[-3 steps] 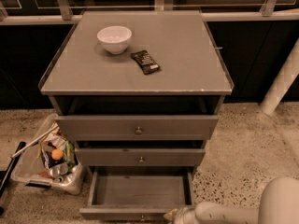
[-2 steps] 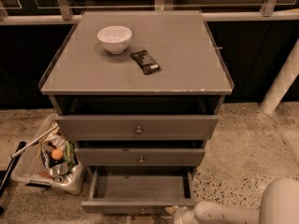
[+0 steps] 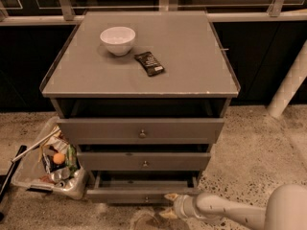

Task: Close bottom drawer

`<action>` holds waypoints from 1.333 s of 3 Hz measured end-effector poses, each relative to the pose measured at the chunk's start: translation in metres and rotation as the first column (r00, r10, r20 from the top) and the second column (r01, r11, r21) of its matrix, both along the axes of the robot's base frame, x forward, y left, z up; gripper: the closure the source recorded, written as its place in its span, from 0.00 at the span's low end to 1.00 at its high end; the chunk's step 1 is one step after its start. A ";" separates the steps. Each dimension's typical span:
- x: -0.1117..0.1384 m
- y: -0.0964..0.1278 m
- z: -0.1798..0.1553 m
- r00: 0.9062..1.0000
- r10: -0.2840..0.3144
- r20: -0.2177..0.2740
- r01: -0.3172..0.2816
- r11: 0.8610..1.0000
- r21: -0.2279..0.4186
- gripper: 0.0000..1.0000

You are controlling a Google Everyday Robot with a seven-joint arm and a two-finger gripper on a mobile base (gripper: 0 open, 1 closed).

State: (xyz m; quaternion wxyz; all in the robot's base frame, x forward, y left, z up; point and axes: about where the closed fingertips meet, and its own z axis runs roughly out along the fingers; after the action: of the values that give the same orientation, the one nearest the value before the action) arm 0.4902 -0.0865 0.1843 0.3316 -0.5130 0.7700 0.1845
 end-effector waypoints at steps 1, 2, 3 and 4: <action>0.058 -0.015 -0.002 0.999 -0.029 0.039 0.030 0.999 -0.029 0.65; 0.069 -0.019 -0.005 0.999 -0.036 0.040 0.037 0.999 -0.036 0.87; 0.069 -0.018 -0.005 0.999 -0.036 0.040 0.037 0.999 -0.036 0.90; 0.069 -0.018 -0.005 0.999 -0.036 0.040 0.037 0.999 -0.036 0.66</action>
Offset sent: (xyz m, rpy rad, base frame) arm 0.1932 -0.0902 -0.0372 -0.1381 -0.0832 -0.1597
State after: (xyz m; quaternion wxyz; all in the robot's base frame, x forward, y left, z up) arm 0.5589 -0.1050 0.1795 0.3407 -0.5084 0.7757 0.1542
